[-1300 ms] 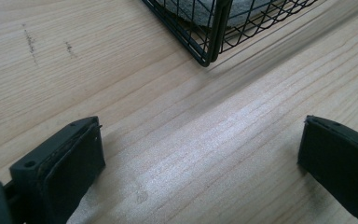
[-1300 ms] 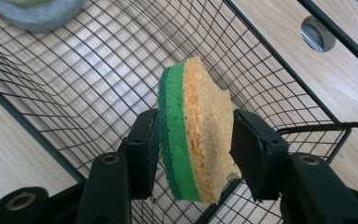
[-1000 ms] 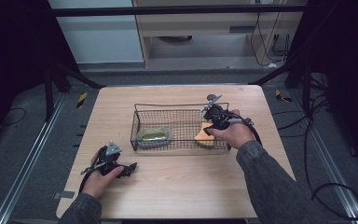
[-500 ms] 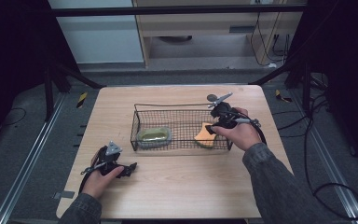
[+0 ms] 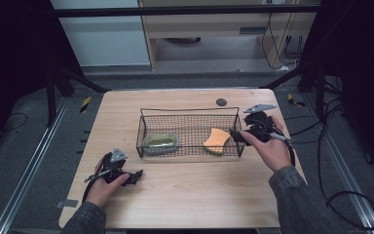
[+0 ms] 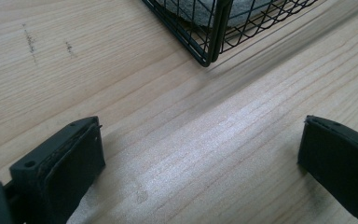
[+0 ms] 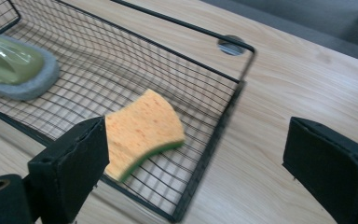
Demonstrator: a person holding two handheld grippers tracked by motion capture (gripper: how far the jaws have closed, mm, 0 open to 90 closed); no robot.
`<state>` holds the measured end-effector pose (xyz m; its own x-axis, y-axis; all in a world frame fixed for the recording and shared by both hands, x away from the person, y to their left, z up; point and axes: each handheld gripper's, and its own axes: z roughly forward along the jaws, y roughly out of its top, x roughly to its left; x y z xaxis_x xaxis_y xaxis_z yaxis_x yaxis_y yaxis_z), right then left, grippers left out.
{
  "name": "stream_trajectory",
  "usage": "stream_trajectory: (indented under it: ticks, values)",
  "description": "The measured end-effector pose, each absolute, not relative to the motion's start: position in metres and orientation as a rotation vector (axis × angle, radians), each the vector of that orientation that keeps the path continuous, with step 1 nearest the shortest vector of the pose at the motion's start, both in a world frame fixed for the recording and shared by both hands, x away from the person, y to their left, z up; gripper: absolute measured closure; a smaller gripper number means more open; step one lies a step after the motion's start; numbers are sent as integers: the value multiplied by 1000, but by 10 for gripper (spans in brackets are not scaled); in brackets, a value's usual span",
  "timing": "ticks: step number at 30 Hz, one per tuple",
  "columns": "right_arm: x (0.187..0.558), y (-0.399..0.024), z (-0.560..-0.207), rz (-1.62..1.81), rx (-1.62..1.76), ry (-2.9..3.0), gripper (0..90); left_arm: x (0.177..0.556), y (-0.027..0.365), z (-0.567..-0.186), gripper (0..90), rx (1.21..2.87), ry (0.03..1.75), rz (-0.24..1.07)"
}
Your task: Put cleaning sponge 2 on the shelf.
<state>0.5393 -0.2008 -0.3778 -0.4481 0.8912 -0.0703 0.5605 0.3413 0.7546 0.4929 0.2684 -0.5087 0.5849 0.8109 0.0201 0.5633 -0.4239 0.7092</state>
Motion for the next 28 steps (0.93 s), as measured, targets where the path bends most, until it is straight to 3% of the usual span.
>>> stream_trajectory:
  ticks: [9,13,20,28]
  values:
    - [503,-244,-401,958,1385,1978,96,493,268,-509,0,2146,1087,478]
    - [493,-264,-433,947,1478,1942,115,493,268,-509,0,2146,1087,478]
    - [497,-272,-484,863,1600,1988,128,493,268,-509,0,2147,1083,475]
    - [504,-267,-507,806,1586,1983,98,494,269,-509,0,2150,1076,473]
